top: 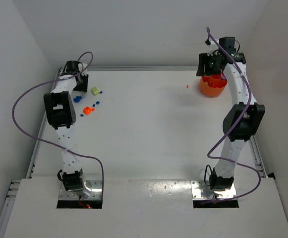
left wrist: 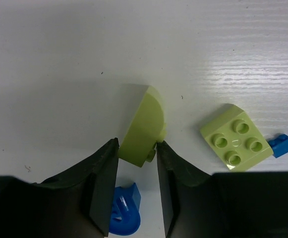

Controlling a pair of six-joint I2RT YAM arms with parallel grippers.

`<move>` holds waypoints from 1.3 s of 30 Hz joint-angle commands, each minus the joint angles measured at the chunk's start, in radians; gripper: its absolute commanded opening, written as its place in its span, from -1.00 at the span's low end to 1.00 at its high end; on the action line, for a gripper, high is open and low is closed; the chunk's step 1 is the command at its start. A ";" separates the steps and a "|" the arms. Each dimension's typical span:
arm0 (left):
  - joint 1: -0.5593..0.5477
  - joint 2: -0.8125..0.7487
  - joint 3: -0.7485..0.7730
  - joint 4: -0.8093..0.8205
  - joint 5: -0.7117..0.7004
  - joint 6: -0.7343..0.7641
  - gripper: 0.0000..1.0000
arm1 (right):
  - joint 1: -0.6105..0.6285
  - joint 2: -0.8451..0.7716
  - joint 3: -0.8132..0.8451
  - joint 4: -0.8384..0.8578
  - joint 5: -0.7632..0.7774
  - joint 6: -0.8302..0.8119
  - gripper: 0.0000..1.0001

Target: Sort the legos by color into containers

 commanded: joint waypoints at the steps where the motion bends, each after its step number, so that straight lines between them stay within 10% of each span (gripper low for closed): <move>1: 0.016 -0.006 0.037 -0.004 0.011 0.006 -0.16 | 0.000 0.016 0.032 0.009 -0.019 0.006 0.11; 20: 0.034 -0.089 -0.092 -0.004 0.183 0.074 -0.92 | 0.000 -0.025 -0.037 0.029 -0.186 0.006 0.09; 39: 0.001 -0.704 -0.606 -0.059 1.086 0.046 -0.97 | 0.061 -0.140 -0.370 0.307 -0.991 0.105 0.09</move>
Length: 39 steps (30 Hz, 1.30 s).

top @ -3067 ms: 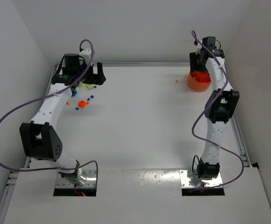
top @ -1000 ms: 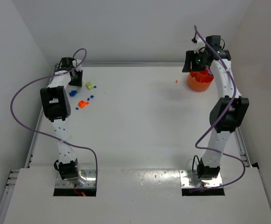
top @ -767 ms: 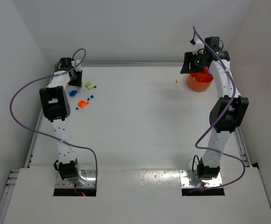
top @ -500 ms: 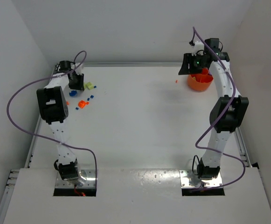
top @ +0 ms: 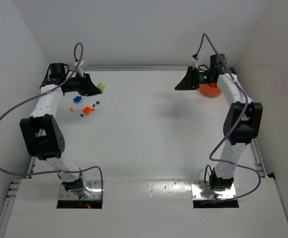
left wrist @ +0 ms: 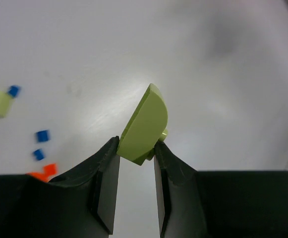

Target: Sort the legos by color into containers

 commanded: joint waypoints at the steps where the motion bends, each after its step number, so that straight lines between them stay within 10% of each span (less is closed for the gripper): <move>1: -0.059 -0.041 -0.051 -0.017 0.278 -0.058 -0.97 | 0.057 -0.123 -0.057 0.197 -0.202 0.090 0.11; 15: -0.257 0.016 -0.053 -0.017 0.536 -0.231 -0.97 | 0.336 -0.134 0.005 0.113 -0.063 -0.099 0.16; 39: -0.392 0.034 -0.047 -0.017 0.545 -0.251 -0.97 | 0.557 -0.051 0.157 -0.077 0.043 -0.236 0.26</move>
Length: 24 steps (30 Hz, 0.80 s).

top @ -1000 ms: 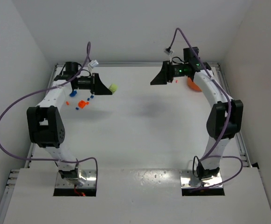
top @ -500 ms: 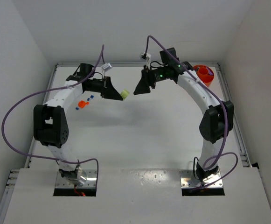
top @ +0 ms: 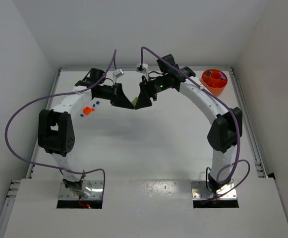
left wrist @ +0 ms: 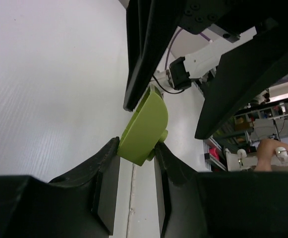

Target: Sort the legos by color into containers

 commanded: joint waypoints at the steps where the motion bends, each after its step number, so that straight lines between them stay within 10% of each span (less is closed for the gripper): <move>1: -0.010 0.003 0.019 0.011 0.046 0.001 -0.97 | 0.021 0.006 0.039 -0.009 0.002 -0.057 0.23; 13: -0.020 0.003 0.019 0.011 0.037 0.001 -0.95 | 0.041 0.026 0.048 -0.009 0.012 -0.066 -0.56; 24: 0.019 -0.035 -0.009 0.011 -0.076 0.020 0.52 | -0.008 -0.048 -0.022 -0.008 0.059 -0.075 -0.88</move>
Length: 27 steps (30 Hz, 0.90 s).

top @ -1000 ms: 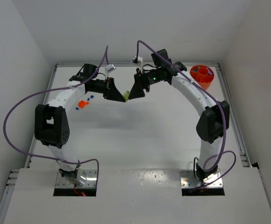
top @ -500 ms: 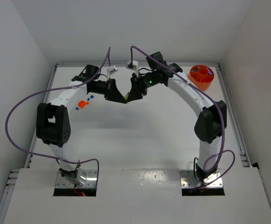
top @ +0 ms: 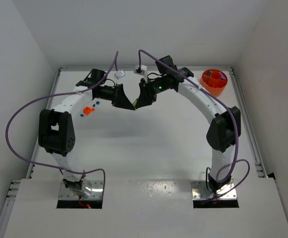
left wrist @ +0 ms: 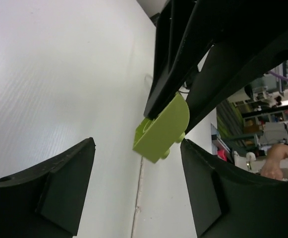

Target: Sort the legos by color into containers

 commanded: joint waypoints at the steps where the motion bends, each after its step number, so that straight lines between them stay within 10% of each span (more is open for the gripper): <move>1: 0.037 -0.054 -0.007 0.017 -0.050 0.013 0.52 | -0.035 -0.089 -0.054 0.016 0.038 -0.021 -0.88; 15: 0.086 -0.294 -0.033 0.196 -0.717 0.011 0.99 | -0.558 -0.140 -0.088 0.010 0.465 0.047 -0.88; 27: 0.077 -0.262 -0.036 0.231 -0.705 -0.072 0.99 | -0.626 0.222 0.332 -0.013 0.712 0.103 -0.88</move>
